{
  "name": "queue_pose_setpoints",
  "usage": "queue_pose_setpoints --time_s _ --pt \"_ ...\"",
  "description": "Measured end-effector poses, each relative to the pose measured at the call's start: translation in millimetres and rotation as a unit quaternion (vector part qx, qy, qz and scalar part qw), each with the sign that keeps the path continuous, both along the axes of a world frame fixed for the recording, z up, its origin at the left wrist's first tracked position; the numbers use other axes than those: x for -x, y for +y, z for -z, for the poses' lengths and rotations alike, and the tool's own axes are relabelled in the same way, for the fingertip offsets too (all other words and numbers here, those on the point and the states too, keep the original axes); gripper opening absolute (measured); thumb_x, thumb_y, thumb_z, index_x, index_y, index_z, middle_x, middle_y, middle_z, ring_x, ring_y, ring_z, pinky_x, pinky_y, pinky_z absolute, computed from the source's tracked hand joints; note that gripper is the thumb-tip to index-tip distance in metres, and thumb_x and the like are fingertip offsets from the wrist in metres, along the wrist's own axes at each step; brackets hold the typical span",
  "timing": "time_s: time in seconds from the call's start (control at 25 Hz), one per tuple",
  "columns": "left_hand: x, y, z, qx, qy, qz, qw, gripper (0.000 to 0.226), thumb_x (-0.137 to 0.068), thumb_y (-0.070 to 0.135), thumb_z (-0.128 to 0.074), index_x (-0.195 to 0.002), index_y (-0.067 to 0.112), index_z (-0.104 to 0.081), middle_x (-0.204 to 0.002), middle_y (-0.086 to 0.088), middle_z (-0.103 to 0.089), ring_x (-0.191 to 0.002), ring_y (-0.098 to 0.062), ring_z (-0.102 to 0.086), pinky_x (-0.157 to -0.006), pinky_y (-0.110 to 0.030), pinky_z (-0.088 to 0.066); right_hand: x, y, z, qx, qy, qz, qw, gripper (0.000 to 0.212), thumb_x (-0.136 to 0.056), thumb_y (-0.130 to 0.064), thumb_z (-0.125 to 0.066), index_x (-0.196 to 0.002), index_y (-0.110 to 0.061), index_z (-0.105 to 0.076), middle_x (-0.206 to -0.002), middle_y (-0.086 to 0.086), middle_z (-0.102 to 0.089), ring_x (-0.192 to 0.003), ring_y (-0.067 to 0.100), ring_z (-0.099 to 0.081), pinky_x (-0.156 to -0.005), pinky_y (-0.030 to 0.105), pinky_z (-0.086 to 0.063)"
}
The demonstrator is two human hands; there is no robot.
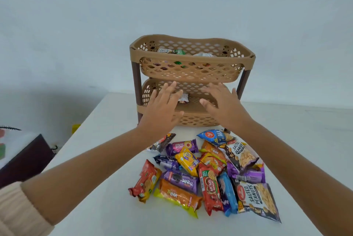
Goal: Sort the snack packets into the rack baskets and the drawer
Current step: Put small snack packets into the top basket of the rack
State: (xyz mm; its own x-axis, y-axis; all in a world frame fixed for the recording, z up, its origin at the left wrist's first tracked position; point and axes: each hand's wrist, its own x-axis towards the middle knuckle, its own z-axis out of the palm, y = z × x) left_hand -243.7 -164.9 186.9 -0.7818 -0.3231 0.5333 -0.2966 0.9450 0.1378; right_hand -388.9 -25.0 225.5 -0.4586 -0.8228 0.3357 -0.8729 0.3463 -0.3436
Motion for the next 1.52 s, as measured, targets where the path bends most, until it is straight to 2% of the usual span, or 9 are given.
queue_pose_setpoints --time_s 0.16,0.28,0.36,0.48,0.64,0.96,1.16,1.36,1.52 --pt "-47 18 90 -0.078 -0.092 -0.058 0.991 0.059 -0.091 0.044 -0.046 -0.141 0.019 -0.03 -0.155 -0.007 -0.018 -0.143 -0.026 -0.011 -0.114 -0.048 -0.012 -19 40 73 -0.022 -0.059 0.036 0.997 0.04 -0.093 -0.037 -0.045 -0.132 -0.027 -0.045 -0.148 0.002 -0.036 -0.141 0.02 -0.021 -0.115 0.047 0.001" --pt "-71 28 132 -0.133 -0.136 -0.101 0.977 0.069 -0.082 0.07 -0.028 -0.138 0.03 -0.035 -0.156 -0.001 -0.015 -0.143 -0.027 -0.009 -0.112 -0.056 -0.014 -36 61 128 -0.095 -0.064 0.065 0.991 0.043 -0.094 -0.04 -0.04 -0.135 -0.027 -0.039 -0.147 0.001 -0.035 -0.141 0.019 -0.02 -0.116 0.044 0.002" --pt "-81 35 149 -0.15 -0.158 -0.118 0.969 0.085 -0.073 0.081 -0.011 -0.138 0.032 -0.034 -0.156 0.0 -0.014 -0.143 -0.028 -0.012 -0.11 -0.058 -0.018 -50 68 159 -0.138 -0.056 0.078 0.986 0.05 -0.094 -0.047 -0.035 -0.14 -0.027 -0.029 -0.152 0.001 -0.027 -0.143 0.018 -0.014 -0.116 0.041 0.004" --pt "-91 42 163 -0.166 -0.155 -0.152 0.962 0.085 -0.076 0.078 -0.015 -0.142 0.026 -0.028 -0.155 -0.002 -0.018 -0.141 -0.029 -0.021 -0.107 -0.056 -0.027 -69 74 192 -0.145 -0.054 0.108 0.982 0.061 -0.093 -0.053 -0.03 -0.146 -0.027 -0.014 -0.156 0.002 -0.016 -0.145 0.02 -0.007 -0.115 0.038 0.004" --pt "-96 42 163 -0.183 -0.137 -0.186 0.956 0.103 -0.07 0.083 0.002 -0.141 0.017 -0.031 -0.152 -0.008 -0.028 -0.136 -0.029 -0.032 -0.102 -0.048 -0.038 -90 81 214 -0.126 -0.076 0.143 0.979 0.066 -0.093 -0.054 -0.028 -0.147 -0.031 0.003 -0.158 0.007 0.0 -0.145 0.027 -0.003 -0.113 0.033 0.003" --pt "-91 40 175 -0.202 -0.132 -0.21 0.947 0.069 -0.084 0.054 -0.052 -0.14 0.018 -0.032 -0.153 -0.007 -0.022 -0.107 -0.03 -0.059 -0.076 -0.036 -0.052 -92 81 215 -0.11 -0.077 0.163 0.977 0.059 -0.094 -0.05 -0.031 -0.145 -0.042 -0.002 -0.158 0.003 -0.01 -0.144 0.03 -0.011 -0.115 0.034 -0.008" --pt "-96 37 180 -0.21 -0.122 -0.232 0.942 0.059 -0.085 0.045 -0.055 -0.135 0.019 -0.037 -0.15 -0.005 -0.026 -0.09 -0.021 -0.065 -0.066 -0.029 -0.054 -90 80 213 -0.121 -0.078 0.158 0.977 0.059 -0.093 -0.051 -0.03 -0.145 -0.041 -0.003 -0.157 0.0 -0.016 -0.144 0.024 -0.014 -0.115 0.032 -0.007" --pt "-98 27 166 -0.188 -0.083 -0.169 0.964 0.053 -0.082 0.043 -0.059 -0.129 0.024 -0.043 -0.146 -0.002 -0.031 -0.095 -0.016 -0.062 -0.068 -0.022 -0.053 -80 77 201 -0.138 -0.093 0.145 0.975 0.062 -0.094 -0.047 -0.033 -0.144 -0.041 0.004 -0.155 -0.002 -0.023 -0.141 0.017 -0.024 -0.117 0.034 -0.009" --pt "-84 7 128 -0.177 -0.005 -0.124 0.976 0.051 -0.08 0.04 -0.065 -0.124 0.023 -0.046 -0.142 -0.003 -0.037 -0.098 -0.017 -0.063 -0.062 -0.017 -0.05 -70 70 179 -0.095 -0.092 0.125 0.983 0.06 -0.093 -0.046 -0.037 -0.144 -0.04 -0.005 -0.15 -0.008 -0.032 -0.135 0.012 -0.037 -0.116 0.036 -0.01"
